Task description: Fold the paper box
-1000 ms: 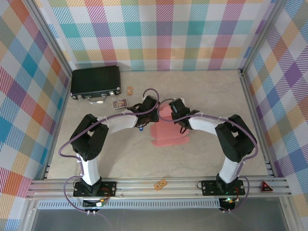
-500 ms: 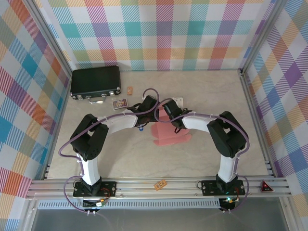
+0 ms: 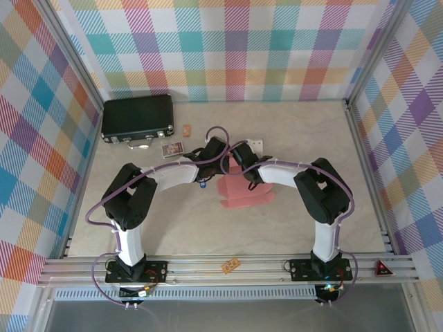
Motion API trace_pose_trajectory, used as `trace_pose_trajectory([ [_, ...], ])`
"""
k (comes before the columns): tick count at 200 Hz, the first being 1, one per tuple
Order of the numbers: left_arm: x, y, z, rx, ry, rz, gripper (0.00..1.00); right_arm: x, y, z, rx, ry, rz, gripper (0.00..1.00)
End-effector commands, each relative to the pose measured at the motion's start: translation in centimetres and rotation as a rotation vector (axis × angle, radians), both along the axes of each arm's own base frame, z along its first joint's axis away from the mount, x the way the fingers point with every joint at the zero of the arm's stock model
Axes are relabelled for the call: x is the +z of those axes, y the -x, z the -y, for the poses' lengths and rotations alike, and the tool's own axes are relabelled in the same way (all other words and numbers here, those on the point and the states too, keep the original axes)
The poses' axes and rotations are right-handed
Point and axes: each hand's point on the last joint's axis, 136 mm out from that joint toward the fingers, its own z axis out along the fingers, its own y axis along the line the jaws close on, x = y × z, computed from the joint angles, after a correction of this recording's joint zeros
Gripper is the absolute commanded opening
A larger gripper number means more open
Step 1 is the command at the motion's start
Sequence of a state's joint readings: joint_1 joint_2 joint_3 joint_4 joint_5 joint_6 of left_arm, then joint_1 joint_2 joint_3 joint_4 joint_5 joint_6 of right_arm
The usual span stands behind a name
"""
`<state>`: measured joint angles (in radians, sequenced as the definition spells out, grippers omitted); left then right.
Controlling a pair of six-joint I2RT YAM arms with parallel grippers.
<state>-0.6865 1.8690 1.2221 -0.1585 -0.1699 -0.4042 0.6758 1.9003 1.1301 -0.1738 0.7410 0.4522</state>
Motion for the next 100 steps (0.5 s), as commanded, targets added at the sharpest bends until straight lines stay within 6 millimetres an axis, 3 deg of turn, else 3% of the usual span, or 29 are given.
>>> trace_pose_trajectory([
  [1, -0.8, 1.3, 0.9, -0.034, -0.012, -0.046, 0.07, -0.5, 1.1, -0.5, 0.068, -0.012, -0.047, 0.18],
  [67, -0.6, 1.1, 0.9, -0.026, -0.013, -0.042, 0.07, 0.4, 1.8, -0.3, 0.104, -0.004, -0.051, 0.35],
  [100, -0.5, 1.1, 0.8, -0.024, -0.018, -0.042, 0.07, 0.4, 2.3, 0.1, 0.105, -0.002, -0.060, 0.50],
])
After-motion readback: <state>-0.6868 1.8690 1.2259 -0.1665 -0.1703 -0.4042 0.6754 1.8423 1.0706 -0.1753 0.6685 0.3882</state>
